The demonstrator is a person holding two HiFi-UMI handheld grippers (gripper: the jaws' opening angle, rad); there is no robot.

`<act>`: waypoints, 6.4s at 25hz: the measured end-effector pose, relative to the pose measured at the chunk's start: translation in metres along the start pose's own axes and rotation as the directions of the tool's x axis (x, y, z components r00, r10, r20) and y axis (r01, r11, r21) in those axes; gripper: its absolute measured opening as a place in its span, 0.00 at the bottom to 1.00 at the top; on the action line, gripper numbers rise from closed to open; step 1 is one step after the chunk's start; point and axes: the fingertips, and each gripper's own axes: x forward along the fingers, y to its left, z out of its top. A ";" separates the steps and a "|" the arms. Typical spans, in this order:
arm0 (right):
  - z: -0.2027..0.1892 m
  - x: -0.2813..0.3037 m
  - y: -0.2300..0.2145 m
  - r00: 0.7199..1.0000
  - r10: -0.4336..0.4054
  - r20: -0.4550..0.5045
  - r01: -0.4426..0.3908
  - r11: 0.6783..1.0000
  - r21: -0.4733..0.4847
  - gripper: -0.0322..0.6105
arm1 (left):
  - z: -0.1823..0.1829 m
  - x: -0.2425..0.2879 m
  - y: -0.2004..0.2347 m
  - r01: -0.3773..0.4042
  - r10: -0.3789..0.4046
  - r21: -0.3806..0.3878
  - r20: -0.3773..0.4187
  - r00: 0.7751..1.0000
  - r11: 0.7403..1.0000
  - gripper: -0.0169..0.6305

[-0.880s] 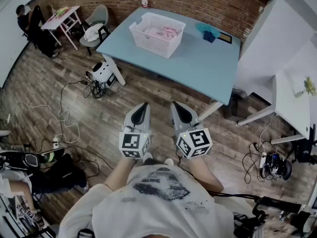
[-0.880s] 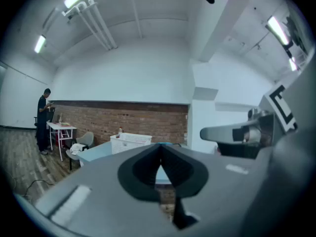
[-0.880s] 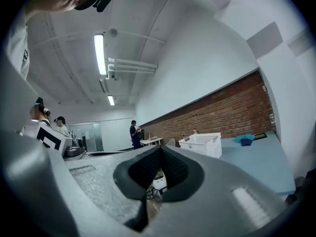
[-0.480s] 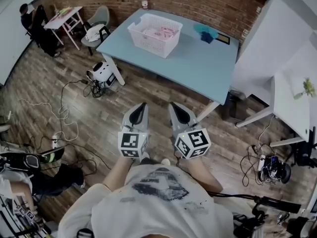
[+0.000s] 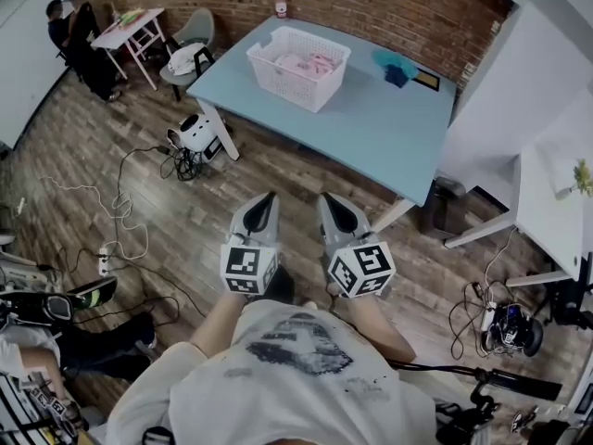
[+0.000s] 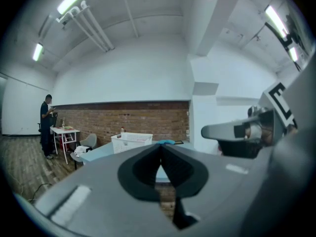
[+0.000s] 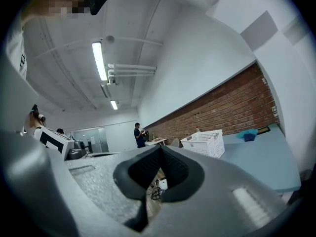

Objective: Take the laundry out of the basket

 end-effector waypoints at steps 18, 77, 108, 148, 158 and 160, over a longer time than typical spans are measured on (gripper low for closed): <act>-0.005 0.220 -0.073 0.993 -0.108 -0.038 0.108 0.994 0.006 0.05 | -0.009 0.178 0.169 0.075 -0.076 -0.027 -0.030 0.997 0.997 0.01; 0.064 0.507 -0.446 0.826 -0.564 0.013 0.556 0.817 0.152 0.05 | 0.016 0.683 0.277 0.536 -0.516 0.028 -0.230 0.825 0.844 0.01; 0.048 0.466 -0.440 0.651 -0.759 0.005 0.747 0.641 0.174 0.05 | -0.075 0.661 0.205 0.802 -0.776 -0.242 -0.508 0.375 0.546 0.67; 0.040 0.422 -0.477 0.700 -0.714 -0.020 0.698 0.678 0.231 0.05 | -0.231 0.638 0.142 0.884 -0.395 -0.169 -0.918 0.019 0.436 0.85; 0.046 0.413 -0.489 0.750 -0.661 -0.025 0.648 0.728 0.225 0.05 | -0.269 0.653 0.135 0.908 -0.316 -0.094 -0.948 0.044 0.407 0.89; 0.046 0.410 -0.491 0.758 -0.651 -0.025 0.639 0.735 0.226 0.05 | -0.270 0.655 0.135 0.911 -0.310 -0.092 -0.950 0.041 0.402 0.88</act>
